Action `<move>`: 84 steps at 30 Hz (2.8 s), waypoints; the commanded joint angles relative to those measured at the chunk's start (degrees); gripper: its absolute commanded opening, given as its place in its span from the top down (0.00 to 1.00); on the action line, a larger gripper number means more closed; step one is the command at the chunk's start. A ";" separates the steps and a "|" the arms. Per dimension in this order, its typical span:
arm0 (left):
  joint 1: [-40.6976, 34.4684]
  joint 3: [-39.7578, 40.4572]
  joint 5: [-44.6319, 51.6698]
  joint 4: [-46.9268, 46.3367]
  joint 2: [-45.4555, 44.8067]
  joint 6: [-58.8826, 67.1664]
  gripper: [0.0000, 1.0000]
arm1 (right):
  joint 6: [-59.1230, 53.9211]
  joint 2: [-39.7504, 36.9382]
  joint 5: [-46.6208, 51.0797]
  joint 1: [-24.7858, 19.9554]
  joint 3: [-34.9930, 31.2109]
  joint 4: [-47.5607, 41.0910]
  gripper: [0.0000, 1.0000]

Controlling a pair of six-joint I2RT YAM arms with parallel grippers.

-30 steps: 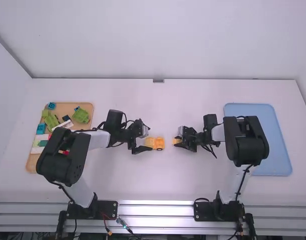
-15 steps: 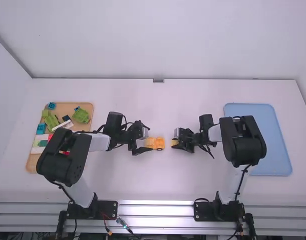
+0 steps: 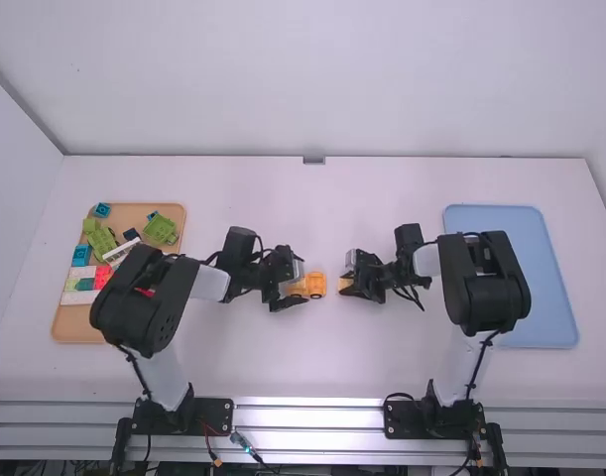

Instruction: Assemble lego blocks to make yellow taxi

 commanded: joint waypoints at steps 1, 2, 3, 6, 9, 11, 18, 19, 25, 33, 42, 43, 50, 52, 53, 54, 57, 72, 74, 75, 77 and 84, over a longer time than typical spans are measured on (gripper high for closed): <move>-0.09 -0.28 0.59 1.92 2.40 -1.90 0.01 | 0.17 -3.96 -1.22 1.33 1.88 -0.42 0.77; -0.11 -0.28 1.36 3.04 3.37 -1.90 0.01 | 0.17 -4.92 -1.27 1.92 1.81 -0.48 0.77; -0.13 -0.28 1.36 3.08 3.45 -1.90 0.01 | 0.20 -5.14 -1.31 2.12 1.81 -0.57 0.77; -0.09 -0.04 0.61 3.98 5.07 -1.90 0.01 | 0.17 -6.95 -1.38 4.00 1.84 -1.36 0.76; -0.15 0.79 0.94 4.33 7.02 -0.76 0.01 | 0.90 -7.76 -1.16 5.64 1.84 -1.25 0.76; -0.04 1.31 1.60 4.09 7.61 -0.42 0.00 | 1.81 -8.04 -0.42 6.69 1.84 -1.22 0.76; -0.11 1.66 1.25 3.87 7.63 -0.37 0.33 | 1.90 -7.91 0.07 9.40 1.81 -1.05 0.77; -0.09 1.66 1.11 3.65 7.63 -0.37 0.33 | 1.92 -7.91 -0.07 9.70 1.81 -0.81 0.77; -0.15 1.75 1.18 1.40 7.63 3.28 0.37 | 8.07 -5.42 1.99 11.72 1.22 6.19 0.78; -0.20 1.70 1.14 1.53 7.63 3.26 0.37 | 9.62 -2.82 3.39 13.05 1.27 7.13 0.78; 0.13 2.40 1.33 1.07 7.63 3.02 0.36 | 9.62 -2.82 5.18 12.92 1.27 6.10 0.80; 0.13 2.43 1.31 1.03 7.63 3.08 0.36 | 9.64 -2.82 5.11 13.09 1.25 6.36 0.80; 0.13 2.40 1.33 1.11 7.63 3.06 0.35 | 14.64 -2.58 8.46 14.01 1.16 8.09 0.82; 0.13 2.40 1.27 1.14 7.63 3.06 0.35 | 14.23 -2.32 8.50 14.80 1.16 8.11 0.83; 0.13 2.40 1.29 1.11 7.63 3.04 0.34 | 14.10 -2.27 8.37 14.91 1.16 8.04 0.84; 0.13 2.40 1.33 1.11 7.63 3.04 0.34 | 14.10 -2.27 8.37 14.88 1.16 8.04 0.84; 0.13 2.40 1.31 1.14 7.63 2.78 0.34 | 14.14 -2.25 9.35 14.84 1.16 7.82 0.84; 0.22 2.32 1.27 1.27 7.63 1.75 0.35 | 16.92 0.09 9.81 15.47 1.11 12.07 0.84; 0.17 2.43 1.25 1.25 7.63 1.77 0.36 | 17.27 0.09 10.16 15.47 1.11 11.89 0.81; 0.24 2.45 1.22 1.27 7.63 1.79 0.36 | 17.88 0.09 10.54 15.47 1.11 11.87 0.80; 0.22 2.49 1.09 1.33 7.63 1.73 0.37 | 18.64 0.09 11.08 15.47 1.11 11.87 0.78; 0.17 2.40 -0.44 1.25 7.63 1.55 0.40 | 18.62 0.09 10.86 15.47 1.11 11.85 0.51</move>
